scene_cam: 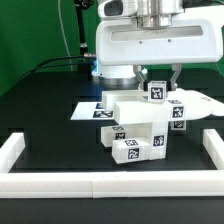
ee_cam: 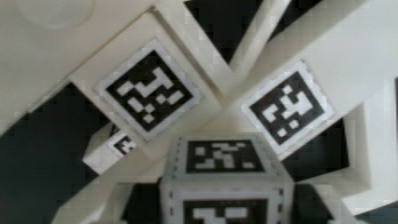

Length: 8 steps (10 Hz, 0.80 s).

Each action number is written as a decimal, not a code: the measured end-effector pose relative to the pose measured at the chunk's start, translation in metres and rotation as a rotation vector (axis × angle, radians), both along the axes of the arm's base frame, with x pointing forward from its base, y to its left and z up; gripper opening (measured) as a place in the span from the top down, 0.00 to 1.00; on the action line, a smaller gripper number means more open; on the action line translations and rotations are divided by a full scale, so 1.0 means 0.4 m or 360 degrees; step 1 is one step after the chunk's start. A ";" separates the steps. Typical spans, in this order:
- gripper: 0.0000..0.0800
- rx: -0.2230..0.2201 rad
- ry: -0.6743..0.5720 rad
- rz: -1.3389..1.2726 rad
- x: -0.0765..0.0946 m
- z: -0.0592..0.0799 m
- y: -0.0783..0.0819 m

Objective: Assemble chair

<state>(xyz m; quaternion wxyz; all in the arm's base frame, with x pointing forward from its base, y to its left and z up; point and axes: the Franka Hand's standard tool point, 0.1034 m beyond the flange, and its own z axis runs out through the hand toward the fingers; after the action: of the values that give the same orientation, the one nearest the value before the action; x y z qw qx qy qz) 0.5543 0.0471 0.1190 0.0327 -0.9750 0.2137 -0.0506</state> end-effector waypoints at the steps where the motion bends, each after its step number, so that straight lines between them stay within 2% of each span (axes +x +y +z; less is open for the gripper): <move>1: 0.65 0.0013 0.0002 -0.0129 0.001 -0.002 -0.010; 5: 0.64 0.0089 0.0021 -0.0688 0.004 -0.004 -0.022; 8: 0.64 0.0242 0.0052 -0.1341 0.006 -0.005 -0.024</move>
Offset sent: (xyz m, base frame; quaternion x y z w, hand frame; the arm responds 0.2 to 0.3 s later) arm 0.0049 -0.0184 0.0006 -0.0273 0.0191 0.2439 0.9692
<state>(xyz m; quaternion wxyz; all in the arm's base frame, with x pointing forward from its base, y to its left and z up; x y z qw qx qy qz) 0.5568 0.0377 0.1169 0.0774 -0.7981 0.5969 -0.0281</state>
